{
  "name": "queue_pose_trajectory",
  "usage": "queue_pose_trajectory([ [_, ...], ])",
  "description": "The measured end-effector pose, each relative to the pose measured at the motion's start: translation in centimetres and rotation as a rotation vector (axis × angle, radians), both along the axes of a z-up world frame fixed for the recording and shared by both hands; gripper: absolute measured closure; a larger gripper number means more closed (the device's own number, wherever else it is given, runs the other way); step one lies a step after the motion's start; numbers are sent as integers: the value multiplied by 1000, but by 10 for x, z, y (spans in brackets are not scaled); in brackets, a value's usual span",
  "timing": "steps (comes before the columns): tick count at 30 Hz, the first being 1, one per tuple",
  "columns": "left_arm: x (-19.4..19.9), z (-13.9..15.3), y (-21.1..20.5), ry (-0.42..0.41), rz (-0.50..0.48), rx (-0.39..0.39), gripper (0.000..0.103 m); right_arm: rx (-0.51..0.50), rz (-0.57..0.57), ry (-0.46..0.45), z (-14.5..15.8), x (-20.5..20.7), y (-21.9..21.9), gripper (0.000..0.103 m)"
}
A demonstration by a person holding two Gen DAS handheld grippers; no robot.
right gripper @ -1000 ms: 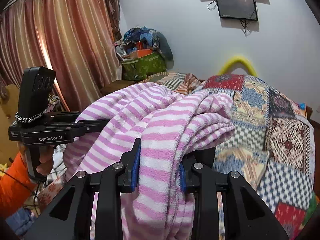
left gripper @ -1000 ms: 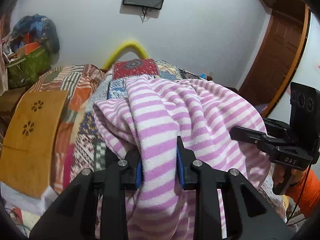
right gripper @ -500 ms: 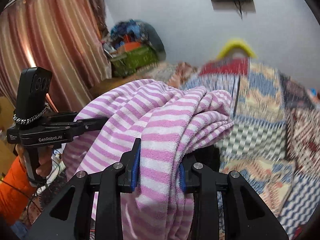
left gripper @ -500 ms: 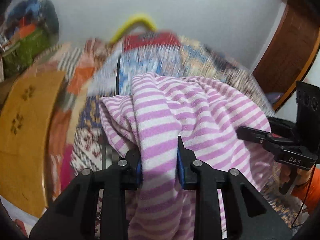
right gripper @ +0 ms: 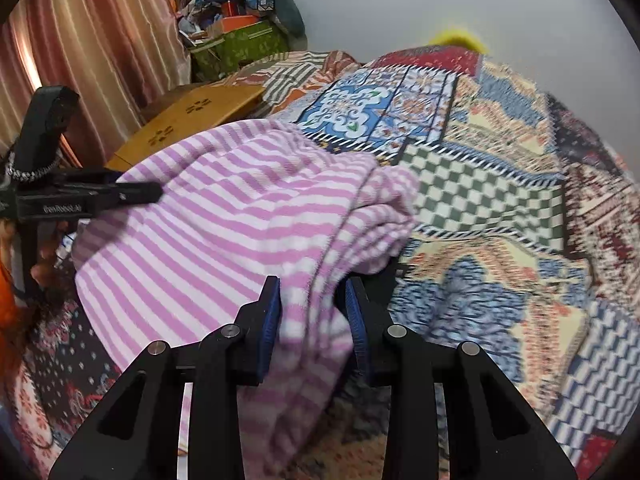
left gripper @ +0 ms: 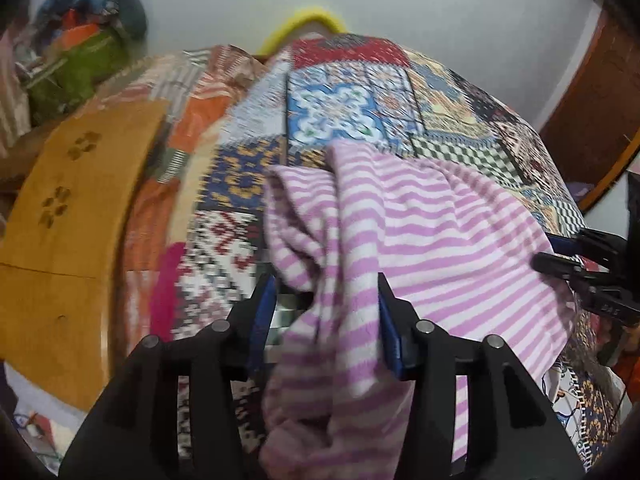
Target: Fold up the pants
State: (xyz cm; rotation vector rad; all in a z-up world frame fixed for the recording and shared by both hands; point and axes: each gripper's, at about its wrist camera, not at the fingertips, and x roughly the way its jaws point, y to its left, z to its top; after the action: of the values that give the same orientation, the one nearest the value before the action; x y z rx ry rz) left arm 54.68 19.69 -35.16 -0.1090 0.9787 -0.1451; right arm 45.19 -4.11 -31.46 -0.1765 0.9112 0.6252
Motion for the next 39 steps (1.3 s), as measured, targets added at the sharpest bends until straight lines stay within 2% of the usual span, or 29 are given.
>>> queue_pose_trajectory([
  [3,-10,17,7,-46,61,65,56,-2,-4,-44,10,-5,-5,74],
  [5,-20,29,5,-78,81,112,68,21,14,-72,22,-14,-5,74],
  [7,-28,36,0,-81,56,76,74,45,48,-96,30,-26,-1,73],
  [9,-37,38,-9,-80,30,51,75,53,87,-96,30,-33,8,72],
  [12,-48,28,-21,-64,-3,27,75,27,127,-69,19,-40,19,72],
  [17,-50,-8,-21,21,21,81,75,-19,125,22,-16,-38,17,72],
  [21,-56,-5,-6,28,75,45,75,13,94,48,-9,-39,1,72],
  [24,-70,17,-3,-4,99,47,75,23,63,42,6,-46,-11,72],
  [28,-101,63,-10,-88,111,66,75,60,20,-4,40,-65,-29,72],
  [33,-155,132,-36,-227,103,69,75,137,-5,-98,96,-101,-44,72],
  [39,-235,212,-74,-424,78,72,75,223,2,-253,169,-166,-55,70],
])
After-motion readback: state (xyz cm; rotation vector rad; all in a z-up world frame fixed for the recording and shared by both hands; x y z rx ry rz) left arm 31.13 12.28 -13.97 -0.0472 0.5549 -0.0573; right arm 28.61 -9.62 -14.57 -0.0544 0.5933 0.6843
